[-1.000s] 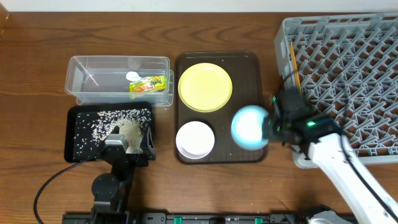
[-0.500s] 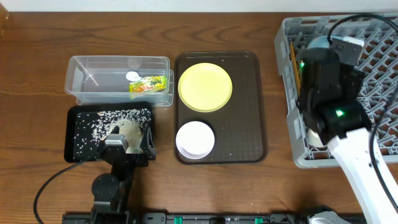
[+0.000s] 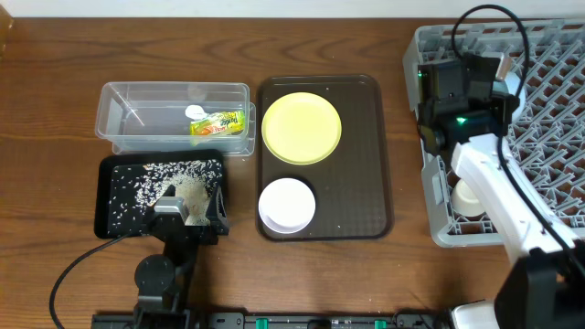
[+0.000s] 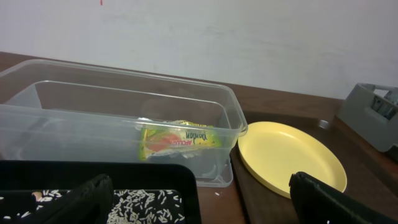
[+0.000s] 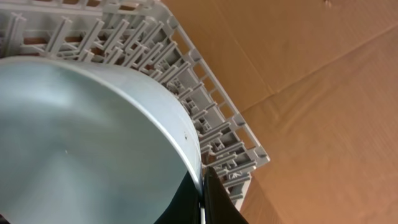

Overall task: Sort waste into correct bins and load items into the dishwasher rack
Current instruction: 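Place the blue bowl upside down in the dish rack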

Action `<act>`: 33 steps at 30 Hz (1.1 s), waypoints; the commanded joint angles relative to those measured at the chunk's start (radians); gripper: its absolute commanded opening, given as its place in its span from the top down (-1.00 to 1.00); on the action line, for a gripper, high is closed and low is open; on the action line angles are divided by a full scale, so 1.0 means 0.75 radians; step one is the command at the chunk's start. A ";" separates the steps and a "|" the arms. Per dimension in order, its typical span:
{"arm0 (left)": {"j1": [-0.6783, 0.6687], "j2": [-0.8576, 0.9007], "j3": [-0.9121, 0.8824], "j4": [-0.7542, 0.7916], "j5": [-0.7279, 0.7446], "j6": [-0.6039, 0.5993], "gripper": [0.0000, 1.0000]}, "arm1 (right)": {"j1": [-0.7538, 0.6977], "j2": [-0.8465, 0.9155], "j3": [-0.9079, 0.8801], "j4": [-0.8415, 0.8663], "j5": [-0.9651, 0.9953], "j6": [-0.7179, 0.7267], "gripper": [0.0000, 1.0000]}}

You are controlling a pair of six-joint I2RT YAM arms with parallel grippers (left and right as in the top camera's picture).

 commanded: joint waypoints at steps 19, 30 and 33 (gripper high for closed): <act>0.006 -0.009 -0.028 -0.034 0.009 -0.001 -0.86 | -0.033 0.201 -0.001 0.117 0.001 -0.175 0.97; 0.006 -0.009 -0.028 -0.034 0.009 -0.001 -0.86 | 0.076 0.280 0.000 0.161 0.181 -0.268 0.98; 0.006 -0.010 -0.028 -0.034 0.009 -0.001 -0.85 | 0.049 0.274 0.001 0.301 0.230 -0.435 0.98</act>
